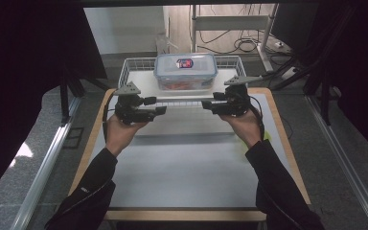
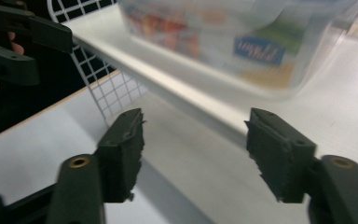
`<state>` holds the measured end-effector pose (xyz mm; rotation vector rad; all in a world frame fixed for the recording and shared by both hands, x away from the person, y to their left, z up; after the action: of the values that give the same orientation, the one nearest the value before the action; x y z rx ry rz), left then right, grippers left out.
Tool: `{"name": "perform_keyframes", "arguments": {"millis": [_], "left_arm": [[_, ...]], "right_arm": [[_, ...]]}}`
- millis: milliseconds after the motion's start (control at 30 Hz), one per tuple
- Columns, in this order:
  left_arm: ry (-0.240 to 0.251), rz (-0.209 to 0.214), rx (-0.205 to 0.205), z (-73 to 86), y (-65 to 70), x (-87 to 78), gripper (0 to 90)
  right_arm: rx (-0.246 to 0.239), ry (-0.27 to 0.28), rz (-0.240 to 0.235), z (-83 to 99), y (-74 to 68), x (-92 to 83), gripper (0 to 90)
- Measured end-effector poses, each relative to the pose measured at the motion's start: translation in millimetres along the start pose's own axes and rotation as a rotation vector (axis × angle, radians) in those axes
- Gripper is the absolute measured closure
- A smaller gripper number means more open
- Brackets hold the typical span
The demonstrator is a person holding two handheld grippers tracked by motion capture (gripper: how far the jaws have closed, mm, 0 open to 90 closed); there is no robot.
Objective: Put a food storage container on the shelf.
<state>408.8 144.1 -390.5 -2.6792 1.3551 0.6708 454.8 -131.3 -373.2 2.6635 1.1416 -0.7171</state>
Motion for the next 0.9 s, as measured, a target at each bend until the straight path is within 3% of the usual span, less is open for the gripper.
{"name": "perform_keyframes", "arguments": {"millis": [267,367,467,567,600,633,767,800,900], "left_arm": [[-0.033,-0.011,0.066,26.7,26.5,-2.0,22.6],[-0.031,-0.001,0.069,35.5,31.0,-3.1,19.3],[-0.038,-0.022,0.077,55.8,38.3,-4.0,14.8],[-0.044,-0.021,0.073,64.0,40.3,-4.3,9.7],[-0.055,-0.028,0.078,74.7,42.4,-3.8,9.0],[-0.055,-0.028,0.078,74.7,42.4,-3.8,7.9],[-0.05,-0.012,0.062,98.7,47.3,1.3,5.5],[-0.064,-0.025,0.07,104.4,48.2,3.1,4.5],[-0.096,-0.047,0.095,115.1,49.9,5.9,2.3]], "right_arm": [[-0.045,0.013,0.004,31.7,-14.6,-1.1,17.3],[-0.054,-0.001,0.005,44.3,-17.3,-1.4,13.2],[-0.075,-0.021,0.016,57.8,-17.7,-2.6,8.0],[-0.083,-0.043,0.022,64.8,-17.4,-3.6,5.7],[-0.076,-0.045,0.019,70.3,-17.5,-6.4,4.8],[-0.076,-0.045,0.019,70.3,-17.5,-6.4,4.8],[0.016,-0.026,-0.033,86.9,-19.7,-11.5,1.9],[0.032,-0.027,-0.045,92.1,-20.6,-11.2,1.4],[0.025,-0.05,-0.038,104.6,-22.9,-10.0,0.7]]}}
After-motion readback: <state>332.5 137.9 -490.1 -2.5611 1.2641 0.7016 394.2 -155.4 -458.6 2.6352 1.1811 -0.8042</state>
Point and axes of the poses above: each handheld gripper's, and its own axes: x roughly forward along the jaws, z roughly out of its underside, y roughly to its right, the point moved 4 cm from there along x, roughly forward along the jaws, and after that the axes turned 4 degrees about z, right-handed, at the moved point
